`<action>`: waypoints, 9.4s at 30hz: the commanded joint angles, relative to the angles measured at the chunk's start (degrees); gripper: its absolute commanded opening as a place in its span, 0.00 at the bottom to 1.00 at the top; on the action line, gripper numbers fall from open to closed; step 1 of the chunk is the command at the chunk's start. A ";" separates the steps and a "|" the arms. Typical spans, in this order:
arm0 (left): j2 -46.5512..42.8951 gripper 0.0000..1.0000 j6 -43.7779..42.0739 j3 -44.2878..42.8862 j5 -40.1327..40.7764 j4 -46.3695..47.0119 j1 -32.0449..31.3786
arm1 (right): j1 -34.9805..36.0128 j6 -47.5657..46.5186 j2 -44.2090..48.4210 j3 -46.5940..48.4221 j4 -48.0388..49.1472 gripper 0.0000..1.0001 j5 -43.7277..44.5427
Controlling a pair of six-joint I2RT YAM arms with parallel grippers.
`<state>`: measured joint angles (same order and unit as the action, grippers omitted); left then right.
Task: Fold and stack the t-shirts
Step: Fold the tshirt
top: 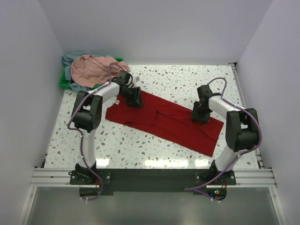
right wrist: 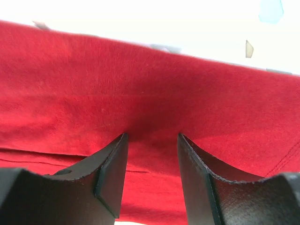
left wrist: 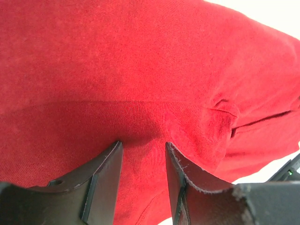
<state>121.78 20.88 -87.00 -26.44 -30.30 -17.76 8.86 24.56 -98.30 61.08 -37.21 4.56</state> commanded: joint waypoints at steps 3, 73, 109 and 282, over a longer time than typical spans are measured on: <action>8.82 0.47 -3.83 -8.35 3.15 -3.27 -1.75 | -1.48 -0.04 -0.93 -1.93 -0.57 0.50 -0.69; 27.99 0.53 -0.14 -30.68 -5.29 17.12 -0.08 | 39.46 29.14 -3.81 -9.51 3.81 0.31 -12.02; -27.71 0.57 -5.15 14.99 7.08 10.19 0.19 | 48.27 29.76 16.04 -10.10 -12.54 0.56 -2.45; -10.07 0.10 8.30 9.48 6.31 18.96 -1.32 | 11.09 5.15 -24.04 46.05 -16.49 0.00 1.51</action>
<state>111.35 30.39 -74.81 -18.87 -15.07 -20.03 20.53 30.37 -121.73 103.88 -52.97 5.02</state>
